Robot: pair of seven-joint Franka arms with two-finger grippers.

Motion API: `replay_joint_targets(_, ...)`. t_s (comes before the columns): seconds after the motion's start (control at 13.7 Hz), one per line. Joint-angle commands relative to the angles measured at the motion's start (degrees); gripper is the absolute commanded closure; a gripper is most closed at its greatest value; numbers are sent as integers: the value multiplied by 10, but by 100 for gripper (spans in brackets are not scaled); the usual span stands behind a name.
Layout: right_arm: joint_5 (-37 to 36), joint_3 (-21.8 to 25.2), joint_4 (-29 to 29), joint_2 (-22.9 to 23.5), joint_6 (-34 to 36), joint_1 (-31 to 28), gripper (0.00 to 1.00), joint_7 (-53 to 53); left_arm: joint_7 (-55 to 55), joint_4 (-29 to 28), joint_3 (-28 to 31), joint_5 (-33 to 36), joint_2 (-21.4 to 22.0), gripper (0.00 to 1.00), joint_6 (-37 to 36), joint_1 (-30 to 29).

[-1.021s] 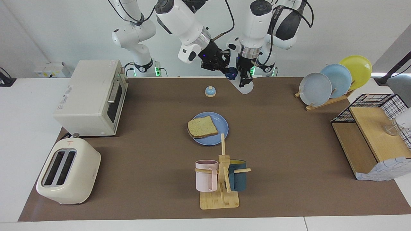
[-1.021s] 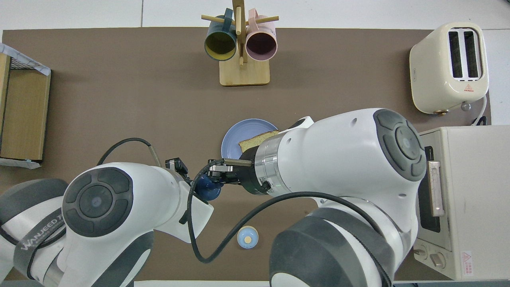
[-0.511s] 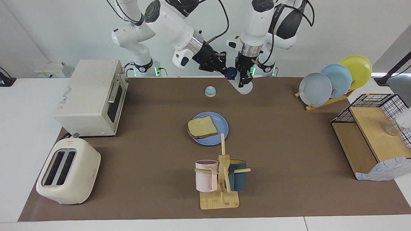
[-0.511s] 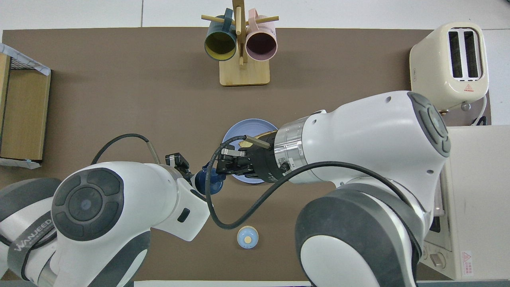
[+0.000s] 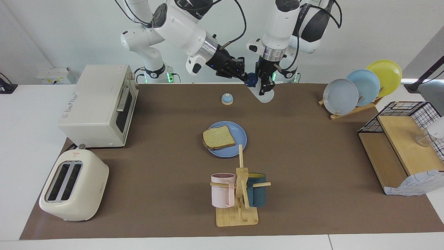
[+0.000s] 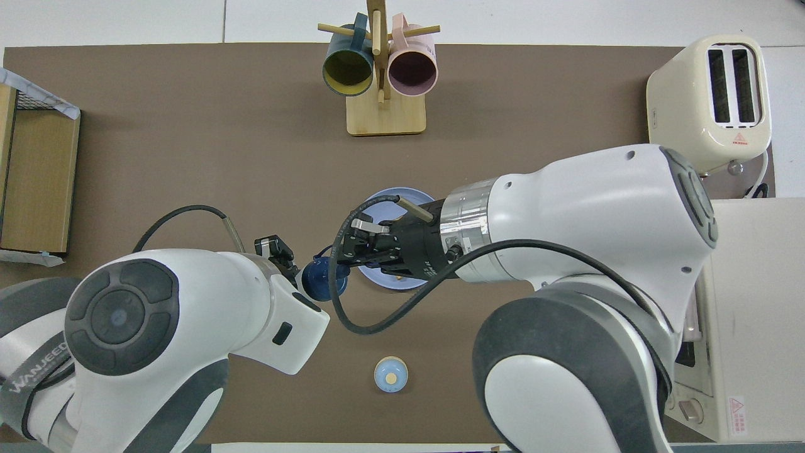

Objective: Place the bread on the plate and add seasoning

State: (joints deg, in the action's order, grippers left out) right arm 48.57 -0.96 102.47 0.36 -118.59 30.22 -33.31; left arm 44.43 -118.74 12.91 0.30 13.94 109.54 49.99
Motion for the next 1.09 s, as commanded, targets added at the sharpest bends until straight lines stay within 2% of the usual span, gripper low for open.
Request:
replay_joint_targets(0.0,49,-2,3,-14,-47,-17,100,-20,7,-24,-2,-4,13,100,-9,9)
replay_joint_targets(0.15,52,-3,2,-13,-42,-32,100,-14,7,-24,-2,-4,13,100,-9,9)
replay_joint_targets(0.8,50,-3,12,-16,-50,-25,99,-10,11,-24,-2,-4,13,100,-11,9)
replay_joint_targets(0.88,43,-4,23,-24,-50,-23,60,10,11,-24,-2,-4,13,100,-11,9)
replay_joint_targets(0.95,42,-4,36,-29,-49,-16,53,51,11,-24,-2,-4,13,100,-11,9)
replay_joint_targets(1.02,31,-4,42,-34,-40,-13,51,81,11,-24,-2,-4,13,100,-10,9)
